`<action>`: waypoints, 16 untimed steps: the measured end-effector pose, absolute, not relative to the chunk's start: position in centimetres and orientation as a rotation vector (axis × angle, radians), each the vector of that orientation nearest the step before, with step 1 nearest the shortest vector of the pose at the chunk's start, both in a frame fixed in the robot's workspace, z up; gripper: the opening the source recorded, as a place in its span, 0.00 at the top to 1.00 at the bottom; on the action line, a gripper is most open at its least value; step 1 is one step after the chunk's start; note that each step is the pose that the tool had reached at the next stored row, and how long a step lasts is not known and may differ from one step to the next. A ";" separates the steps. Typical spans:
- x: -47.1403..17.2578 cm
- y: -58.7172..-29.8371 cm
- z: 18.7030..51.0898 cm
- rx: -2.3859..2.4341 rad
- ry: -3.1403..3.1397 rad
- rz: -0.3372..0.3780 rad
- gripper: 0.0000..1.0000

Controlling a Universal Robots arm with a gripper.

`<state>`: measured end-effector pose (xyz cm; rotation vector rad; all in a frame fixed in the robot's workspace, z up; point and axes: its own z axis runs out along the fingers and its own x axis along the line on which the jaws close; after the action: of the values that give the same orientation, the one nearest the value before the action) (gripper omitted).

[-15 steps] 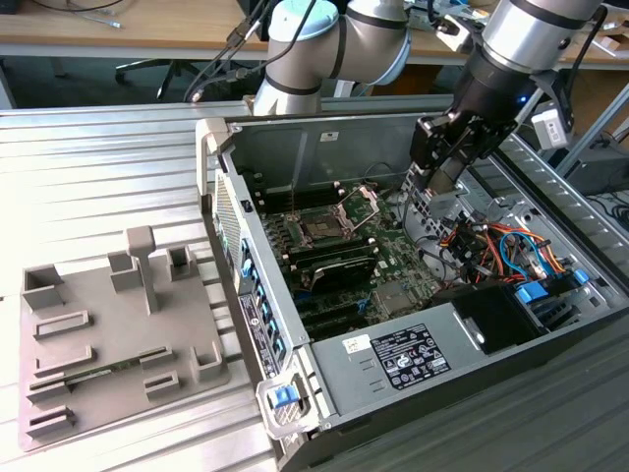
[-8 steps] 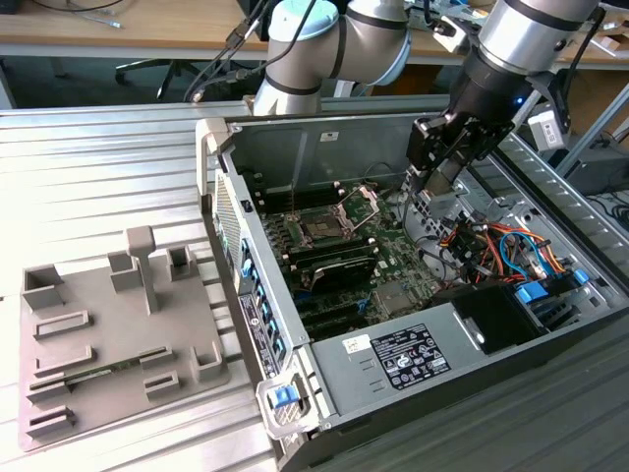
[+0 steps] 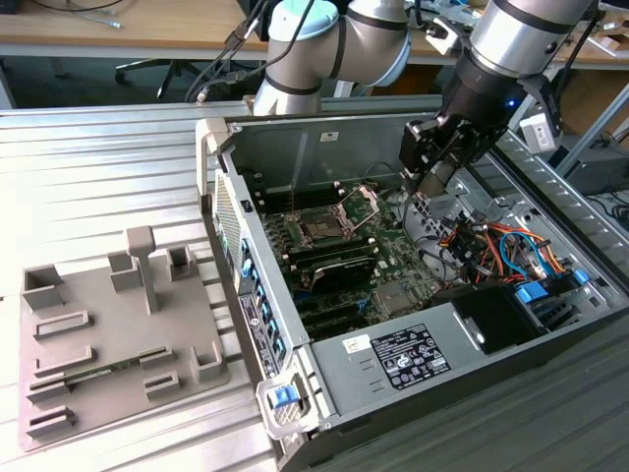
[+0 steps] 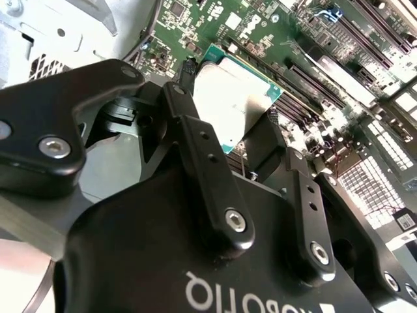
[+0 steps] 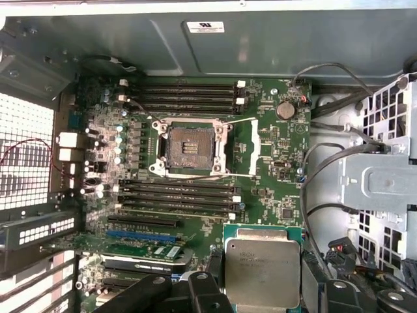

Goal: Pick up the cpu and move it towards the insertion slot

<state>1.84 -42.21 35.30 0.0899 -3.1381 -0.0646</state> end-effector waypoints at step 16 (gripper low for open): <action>0.3 -42.0 34.9 0.090 -3.138 -0.065 0.45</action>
<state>0.28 -41.98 34.88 0.0898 -3.1381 -0.0645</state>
